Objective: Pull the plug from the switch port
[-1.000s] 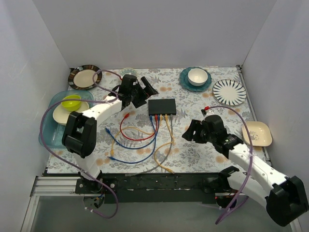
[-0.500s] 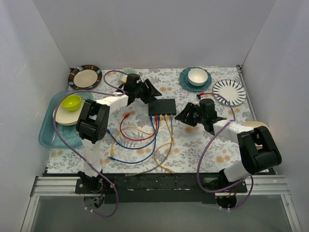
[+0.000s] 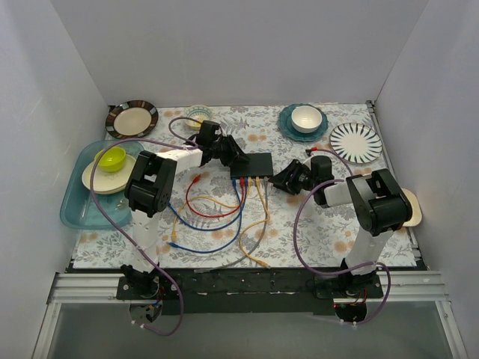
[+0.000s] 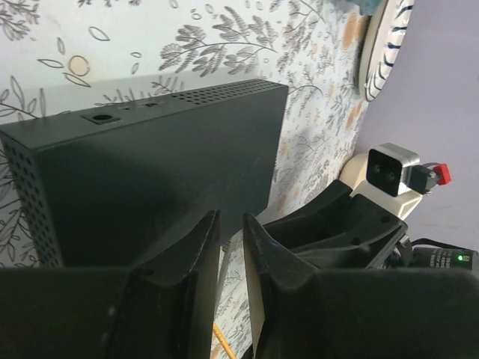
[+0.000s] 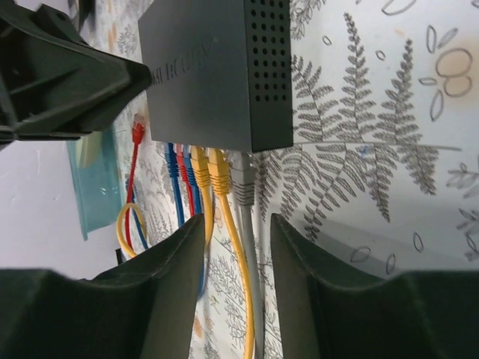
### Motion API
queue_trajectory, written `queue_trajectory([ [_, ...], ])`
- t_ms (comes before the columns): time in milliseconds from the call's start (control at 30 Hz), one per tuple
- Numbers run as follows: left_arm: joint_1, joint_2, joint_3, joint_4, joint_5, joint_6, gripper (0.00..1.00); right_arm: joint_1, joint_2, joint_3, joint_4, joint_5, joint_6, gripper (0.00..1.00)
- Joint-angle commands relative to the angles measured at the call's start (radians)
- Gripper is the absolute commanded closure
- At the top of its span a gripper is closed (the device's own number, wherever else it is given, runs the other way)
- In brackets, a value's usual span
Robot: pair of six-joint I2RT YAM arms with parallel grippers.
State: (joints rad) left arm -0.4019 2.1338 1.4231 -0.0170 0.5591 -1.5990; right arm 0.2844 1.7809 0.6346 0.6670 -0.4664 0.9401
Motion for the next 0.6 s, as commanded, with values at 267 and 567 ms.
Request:
queue_trajectory([
  [267, 0.015, 0.074, 0.079, -0.083, 0.022, 0.011, 0.85, 0.004, 0.164, 0.097, 0.194, -0.049, 0.106, 0.53],
  [567, 0.017, 0.066, 0.06, -0.083, 0.03, 0.013, 0.86, 0.004, 0.229, 0.135, 0.226, -0.043, 0.149, 0.59],
])
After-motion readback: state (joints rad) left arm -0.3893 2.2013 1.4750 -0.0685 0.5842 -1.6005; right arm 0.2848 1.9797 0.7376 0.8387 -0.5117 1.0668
